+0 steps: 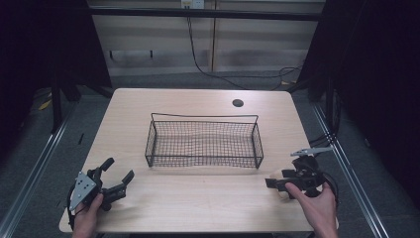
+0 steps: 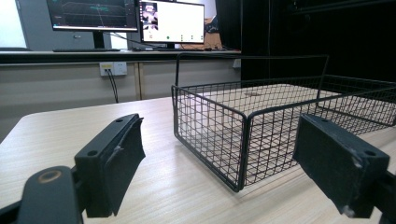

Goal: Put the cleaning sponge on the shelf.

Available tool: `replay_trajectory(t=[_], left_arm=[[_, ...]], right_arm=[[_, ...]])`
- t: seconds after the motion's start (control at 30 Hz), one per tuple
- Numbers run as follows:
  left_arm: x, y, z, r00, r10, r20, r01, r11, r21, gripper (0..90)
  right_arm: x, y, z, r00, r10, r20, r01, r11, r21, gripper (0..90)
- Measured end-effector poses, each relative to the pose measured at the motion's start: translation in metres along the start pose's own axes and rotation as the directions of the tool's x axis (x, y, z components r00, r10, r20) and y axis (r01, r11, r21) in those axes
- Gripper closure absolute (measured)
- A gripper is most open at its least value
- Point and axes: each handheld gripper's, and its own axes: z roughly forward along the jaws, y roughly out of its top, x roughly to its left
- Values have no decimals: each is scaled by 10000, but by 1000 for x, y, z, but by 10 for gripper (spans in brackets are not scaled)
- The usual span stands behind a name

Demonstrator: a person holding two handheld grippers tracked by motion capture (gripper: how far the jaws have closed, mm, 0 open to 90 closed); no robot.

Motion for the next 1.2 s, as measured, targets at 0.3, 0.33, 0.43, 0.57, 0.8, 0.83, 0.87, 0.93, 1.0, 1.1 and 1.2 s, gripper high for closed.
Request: replay_trajectory(t=[0.3, 0.33, 0.43, 0.57, 0.8, 0.83, 0.87, 0.93, 1.0, 1.1, 1.2], left_arm=[[0, 0, 0, 10000, -4, -17, 4, 10000, -21, 157], [0, 0, 0, 10000, -4, -17, 4, 10000, -21, 157], [0, 0, 0, 10000, 18, 5, -18, 10000, -17, 157], [0, 0, 0, 10000, 73, 8, -73, 10000, 11, 157], [0, 0, 0, 10000, 26, 2, -26, 10000, -16, 157], [0, 0, 0, 10000, 71, 7, -71, 10000, 17, 157], [0, 0, 0, 10000, 32, -1, -32, 10000, -18, 157], [0, 0, 0, 10000, 31, 3, -31, 10000, -14, 157], [0, 0, 0, 10000, 34, 1, -34, 10000, -13, 157], [0, 0, 0, 10000, 73, 7, -73, 10000, 13, 157], [0, 0, 0, 10000, 63, 5, -63, 10000, 8, 157]], right_arm=[[-21, 1, 0, 9972, 281, 694, -352, 9941, 1028, 225], [-21, 1, 0, 9972, 281, 694, -352, 9941, 1028, 225], [-29, 0, -1, 9959, 473, 772, -566, 9908, 1228, 193], [-38, -1, 0, 9959, 516, 743, -633, 9843, 1649, 161], [-46, 0, 5, 9948, 594, 830, -779, 9673, 2412, 198], [-47, 1, 6, 9950, 618, 781, -798, 9640, 2537, 200], [-48, 1, 7, 9947, 650, 790, -833, 9629, 2568, 201], [-50, 2, 9, 9940, 672, 860, -884, 9577, 2738, 196], [-52, 3, 12, 9936, 747, 851, -967, 9510, 2937, 197], [-53, 4, 16, 9938, 782, 796, -1002, 9392, 3284, 231], [-54, 4, 18, 9930, 806, 865, -1056, 9341, 3410, 226]])
